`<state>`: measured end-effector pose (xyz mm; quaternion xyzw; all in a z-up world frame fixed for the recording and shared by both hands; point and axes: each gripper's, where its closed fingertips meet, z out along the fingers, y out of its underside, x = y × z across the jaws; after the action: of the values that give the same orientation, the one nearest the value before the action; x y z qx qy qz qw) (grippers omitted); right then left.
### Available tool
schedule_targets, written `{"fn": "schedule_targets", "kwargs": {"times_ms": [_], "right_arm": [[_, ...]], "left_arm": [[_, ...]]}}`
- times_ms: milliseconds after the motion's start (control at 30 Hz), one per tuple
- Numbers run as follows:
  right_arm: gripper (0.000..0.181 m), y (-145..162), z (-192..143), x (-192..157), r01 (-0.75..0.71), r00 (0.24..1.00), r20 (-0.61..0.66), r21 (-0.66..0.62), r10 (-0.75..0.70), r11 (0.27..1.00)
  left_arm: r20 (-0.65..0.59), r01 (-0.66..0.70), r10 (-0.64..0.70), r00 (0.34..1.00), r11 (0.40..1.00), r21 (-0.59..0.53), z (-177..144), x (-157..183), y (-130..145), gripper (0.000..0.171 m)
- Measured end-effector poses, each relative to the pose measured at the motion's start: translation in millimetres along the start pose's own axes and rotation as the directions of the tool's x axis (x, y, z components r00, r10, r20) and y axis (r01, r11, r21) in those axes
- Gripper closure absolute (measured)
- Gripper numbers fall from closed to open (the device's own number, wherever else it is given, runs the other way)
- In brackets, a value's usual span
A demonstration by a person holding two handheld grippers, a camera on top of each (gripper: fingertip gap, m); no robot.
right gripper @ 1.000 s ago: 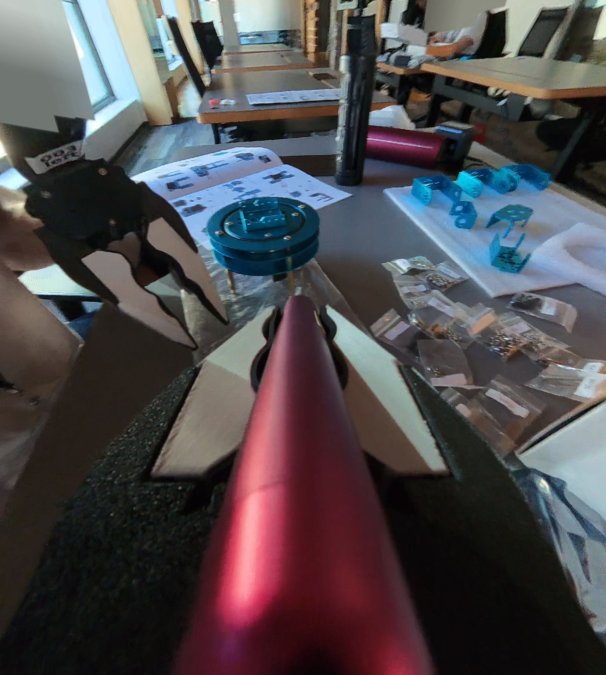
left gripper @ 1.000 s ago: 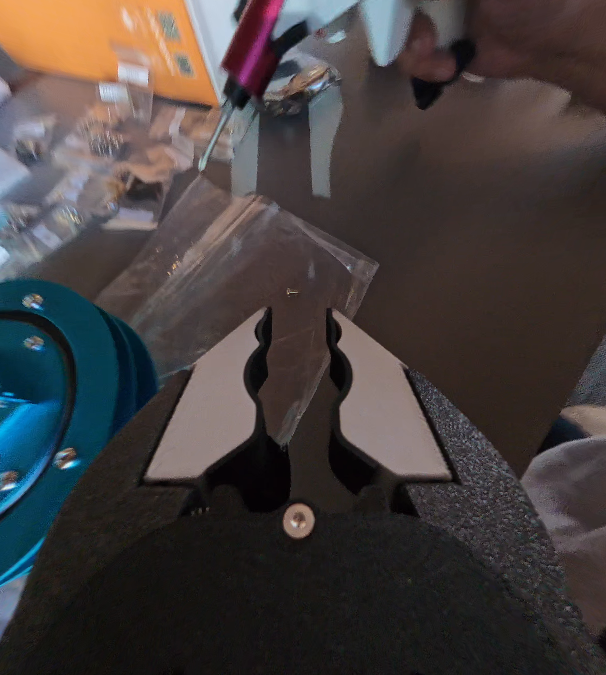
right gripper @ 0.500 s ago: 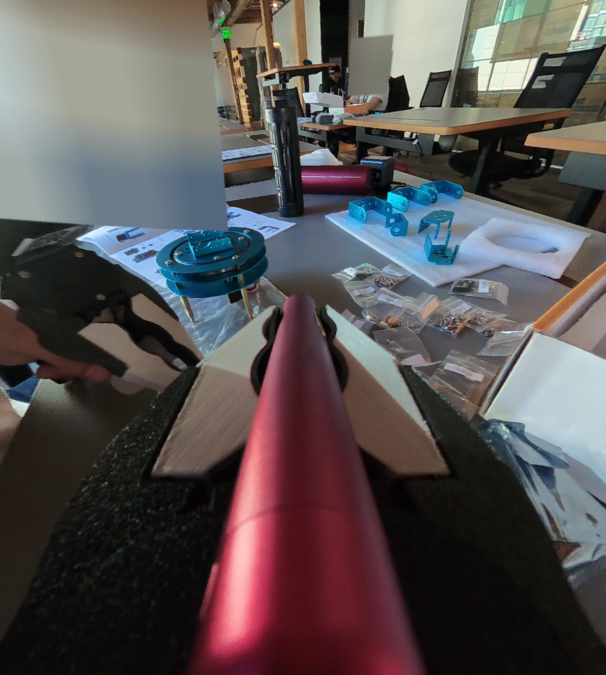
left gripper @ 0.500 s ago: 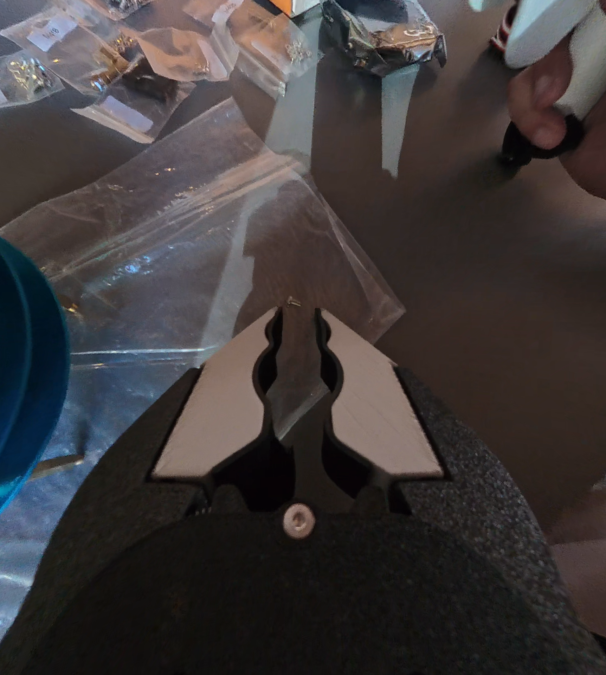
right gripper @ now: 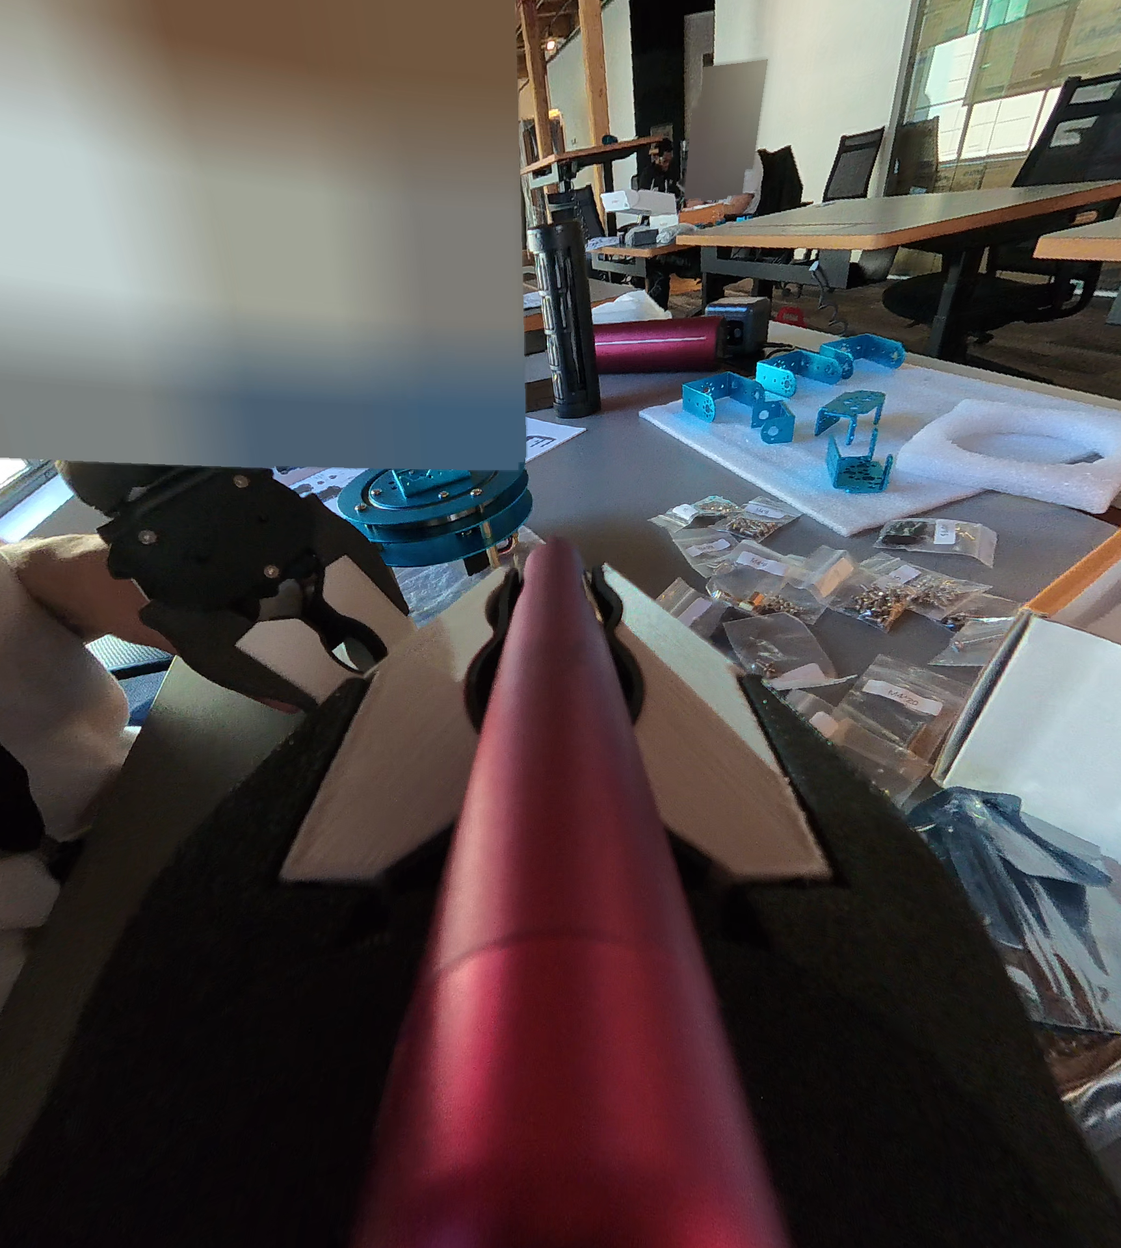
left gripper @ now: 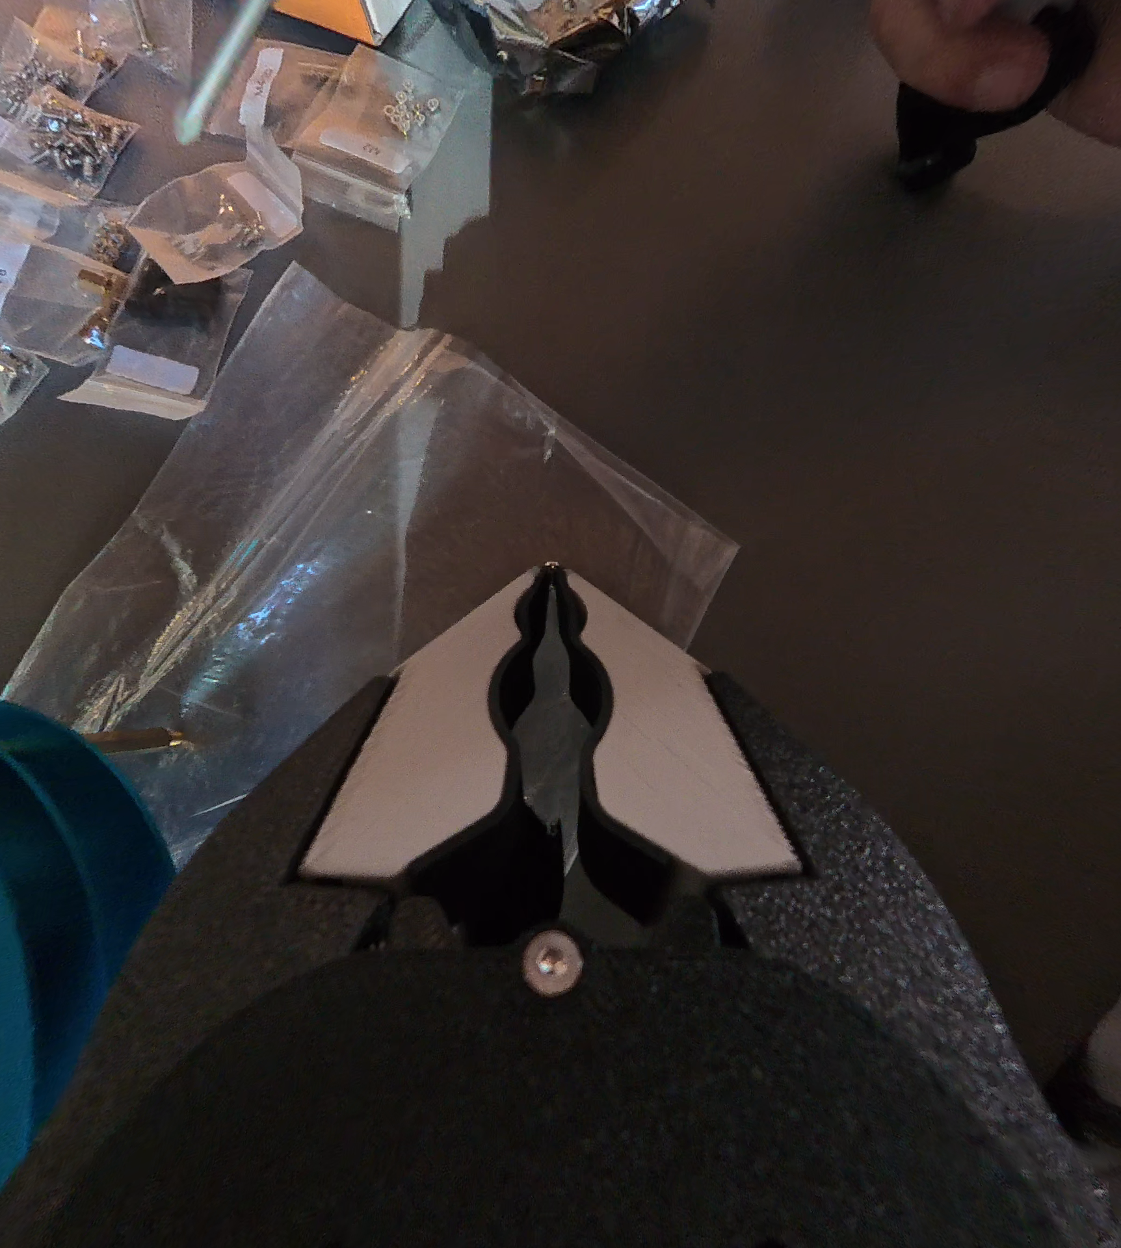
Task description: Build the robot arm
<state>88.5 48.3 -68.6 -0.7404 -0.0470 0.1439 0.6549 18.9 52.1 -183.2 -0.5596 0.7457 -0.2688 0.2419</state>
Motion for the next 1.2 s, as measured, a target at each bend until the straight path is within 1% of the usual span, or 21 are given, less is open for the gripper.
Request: {"fn": "schedule_targets", "kwargs": {"times_ms": [67,167,200,233,300,367,400,433,500,533,600,667,733,867,900,933,1000,1100,1133,1200], "right_arm": [[0.162,4,1,-2,-0.009,1.000,0.023,-0.029,0.010,1.000],[0.161,11,-1,-6,-0.057,0.994,0.086,-0.092,0.065,0.994],[0.160,16,-2,-8,-0.089,0.988,0.115,-0.141,0.105,0.986],[0.160,21,-3,-11,-0.092,0.984,0.132,-0.181,0.116,0.979],[0.160,28,-7,-22,-0.052,0.976,0.193,-0.234,0.099,0.971],[0.160,24,-7,-37,-0.045,0.956,0.275,-0.213,0.104,0.976],[0.161,20,-6,-44,-0.046,0.946,0.308,-0.188,0.103,0.981],[0.161,17,-3,-47,-0.047,0.942,0.320,-0.166,0.099,0.985],[0.160,22,-1,-53,-0.046,0.933,0.343,-0.189,0.110,0.981],[0.161,25,1,-52,-0.034,0.938,0.331,-0.197,0.099,0.980],[0.160,27,3,-56,-0.031,0.933,0.346,-0.207,0.103,0.978],[0.160,21,3,-60,-0.039,0.928,0.360,-0.178,0.102,0.983],[0.160,25,5,-56,-0.031,0.937,0.338,-0.190,0.095,0.981],[0.160,30,4,-47,-0.037,0.951,0.292,-0.223,0.102,0.974],[0.160,33,4,-45,-0.036,0.954,0.282,-0.240,0.105,0.970],[0.160,36,4,-43,-0.030,0.957,0.270,-0.256,0.101,0.966],[0.160,41,5,-44,-0.016,0.959,0.267,-0.276,0.093,0.961],[0.160,44,6,-48,-0.011,0.954,0.284,-0.295,0.099,0.955],[0.160,47,5,-48,-0.009,0.953,0.285,-0.308,0.102,0.951],[0.160,54,4,-46,-0.016,0.953,0.278,-0.347,0.119,0.938]], "left_arm": [[-0.019,-0.024,0.024,1.000,1.000,0.013,0,0,0,0.170],[-0.026,-0.120,0.122,0.992,0.991,0.066,-1,0,-4,0.171],[-0.015,-0.142,0.144,0.989,0.985,0.099,-2,-2,-5,0.171],[-0.018,-0.160,0.164,0.986,0.977,0.141,-6,-1,-8,0.171],[0.010,-0.166,0.170,0.985,0.950,0.264,-24,-6,-19,0.171],[-0.014,-0.142,0.159,0.987,0.917,0.374,-43,-7,-27,0.171],[-0.027,-0.118,0.140,0.990,0.908,0.402,-51,-10,-29,0.171],[-0.046,-0.093,0.124,0.991,0.903,0.419,-57,-11,-30,0.171],[-0.059,-0.071,0.108,0.992,0.892,0.446,-66,-14,-29,0.171],[-0.063,-0.073,0.113,0.992,0.890,0.451,-69,-14,-28,0.171],[-0.052,-0.090,0.126,0.991,0.890,0.447,-72,-15,-24,0.171],[-0.055,-0.096,0.134,0.989,0.889,0.448,-74,-12,-22,0.171],[-0.054,-0.089,0.125,0.991,0.895,0.437,-74,-11,-20,0.171],[-0.029,-0.072,0.086,0.996,0.946,0.317,-63,-15,-3,0.171],[-0.059,-0.077,0.096,0.994,0.960,0.269,-58,-9,3,0.168],[-0.053,-0.087,0.102,0.993,0.969,0.231,-52,-8,7,0.160],[-0.014,-0.107,0.112,0.994,0.974,0.198,-43,-9,9,0.159],[-0.039,-0.059,0.066,0.997,0.985,0.161,-30,-7,9,0.151],[-0.050,-0.062,0.070,0.996,0.987,0.147,-27,-5,9,0.151],[-0.027,-0.089,0.092,0.995,0.989,0.116,-20,-6,10,0.150]]}}
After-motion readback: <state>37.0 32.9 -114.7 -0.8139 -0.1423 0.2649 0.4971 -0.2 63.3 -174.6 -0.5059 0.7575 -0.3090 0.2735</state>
